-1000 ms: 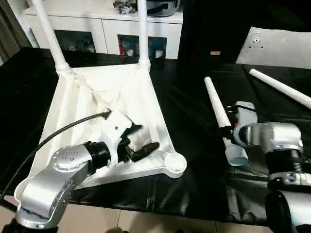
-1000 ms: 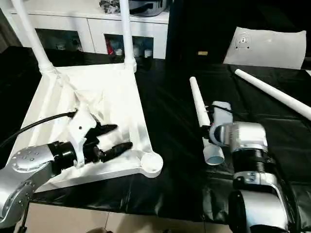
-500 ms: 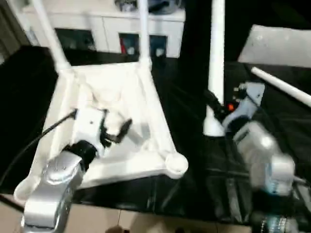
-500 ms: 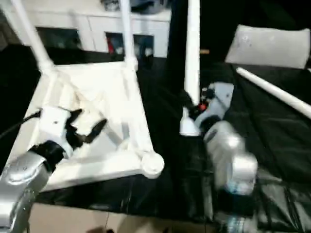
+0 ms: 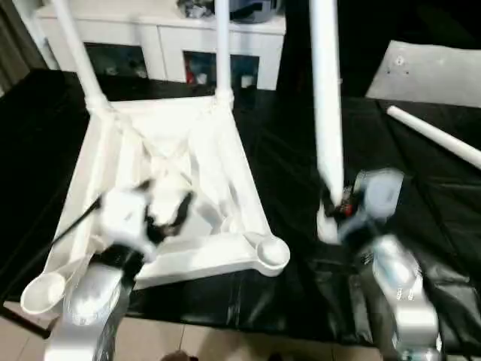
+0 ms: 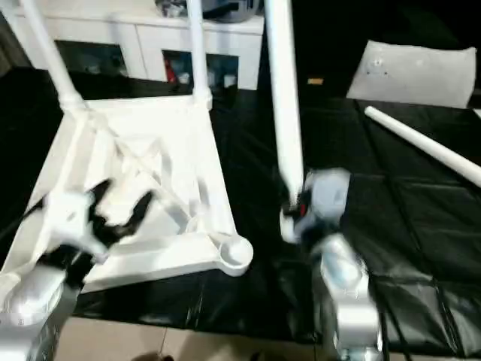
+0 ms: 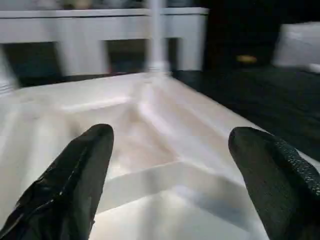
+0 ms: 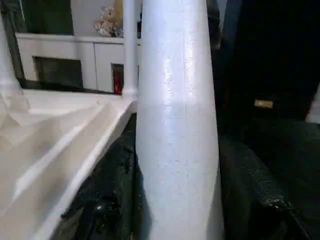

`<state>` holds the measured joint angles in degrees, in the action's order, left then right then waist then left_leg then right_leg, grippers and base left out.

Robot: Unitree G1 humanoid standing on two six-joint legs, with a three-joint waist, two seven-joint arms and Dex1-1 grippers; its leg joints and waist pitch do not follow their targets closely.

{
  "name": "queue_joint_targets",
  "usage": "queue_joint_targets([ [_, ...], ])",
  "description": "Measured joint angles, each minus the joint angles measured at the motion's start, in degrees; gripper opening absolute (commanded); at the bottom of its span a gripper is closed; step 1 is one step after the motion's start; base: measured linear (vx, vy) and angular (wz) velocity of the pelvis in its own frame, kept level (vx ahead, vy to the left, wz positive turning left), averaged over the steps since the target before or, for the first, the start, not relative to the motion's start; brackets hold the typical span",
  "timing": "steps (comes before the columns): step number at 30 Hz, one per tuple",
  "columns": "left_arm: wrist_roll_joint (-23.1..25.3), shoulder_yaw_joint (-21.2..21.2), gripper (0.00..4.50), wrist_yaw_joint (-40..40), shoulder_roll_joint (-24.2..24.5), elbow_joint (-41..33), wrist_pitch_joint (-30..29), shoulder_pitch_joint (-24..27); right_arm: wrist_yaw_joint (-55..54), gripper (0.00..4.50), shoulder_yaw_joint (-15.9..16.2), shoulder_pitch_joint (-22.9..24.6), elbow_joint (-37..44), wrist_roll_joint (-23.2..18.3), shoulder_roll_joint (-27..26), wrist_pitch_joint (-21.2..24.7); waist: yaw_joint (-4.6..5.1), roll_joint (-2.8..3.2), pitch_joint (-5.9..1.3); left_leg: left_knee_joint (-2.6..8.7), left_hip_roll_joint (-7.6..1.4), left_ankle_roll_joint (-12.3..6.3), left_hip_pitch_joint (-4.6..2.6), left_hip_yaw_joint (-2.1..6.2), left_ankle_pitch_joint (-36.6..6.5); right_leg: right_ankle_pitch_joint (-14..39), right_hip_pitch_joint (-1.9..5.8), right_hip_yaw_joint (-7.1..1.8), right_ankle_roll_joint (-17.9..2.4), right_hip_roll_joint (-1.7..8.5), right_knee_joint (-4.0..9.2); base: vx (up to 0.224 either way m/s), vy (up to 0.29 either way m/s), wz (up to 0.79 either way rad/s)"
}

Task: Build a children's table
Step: Pick table leg

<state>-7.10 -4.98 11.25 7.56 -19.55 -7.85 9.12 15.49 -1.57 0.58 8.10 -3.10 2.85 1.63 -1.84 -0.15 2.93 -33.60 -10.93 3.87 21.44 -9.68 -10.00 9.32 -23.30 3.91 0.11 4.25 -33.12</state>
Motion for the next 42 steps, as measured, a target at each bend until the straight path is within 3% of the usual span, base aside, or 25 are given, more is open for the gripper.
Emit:
queue_joint_targets([
  [3, -0.1, -2.6, 4.09, -2.0, -0.7, 0.7, 1.2, 0.1, -1.1, 1.85, 0.6, 1.9, 0.0, 1.1, -0.8, -2.4, 0.02, -0.38, -0.01, -0.03, 0.03, -0.03, -0.01, 0.0, 0.0, 0.0, 0.06, -0.02, 0.0, 0.02, 0.09, 0.0, 0.0, 0.0],
  [11, -0.4, -2.7, 4.09, -2.1, -1.3, 1.9, 4.3, 1.4, -3.9, 1.85, 1.6, 2.8, 0.3, 2.7, -2.0, -7.0, -0.03, -1.19, -0.41, -0.01, 0.03, -0.06, -0.08, 0.03, 0.0, 0.0, 0.13, -0.03, 0.0, 0.01, 0.1, 0.0, 0.0, 0.0],
  [42, -0.5, -2.7, 4.09, -2.0, -1.3, 2.3, 4.8, 1.4, -2.8, 1.85, 2.1, 2.8, -0.4, 1.5, -1.5, -6.1, -0.05, -1.27, -0.44, 0.01, 0.03, -0.06, -0.09, 0.03, 0.0, 0.0, 0.15, -0.05, 0.0, 0.01, 0.07, 0.0, 0.0, 0.0],
])
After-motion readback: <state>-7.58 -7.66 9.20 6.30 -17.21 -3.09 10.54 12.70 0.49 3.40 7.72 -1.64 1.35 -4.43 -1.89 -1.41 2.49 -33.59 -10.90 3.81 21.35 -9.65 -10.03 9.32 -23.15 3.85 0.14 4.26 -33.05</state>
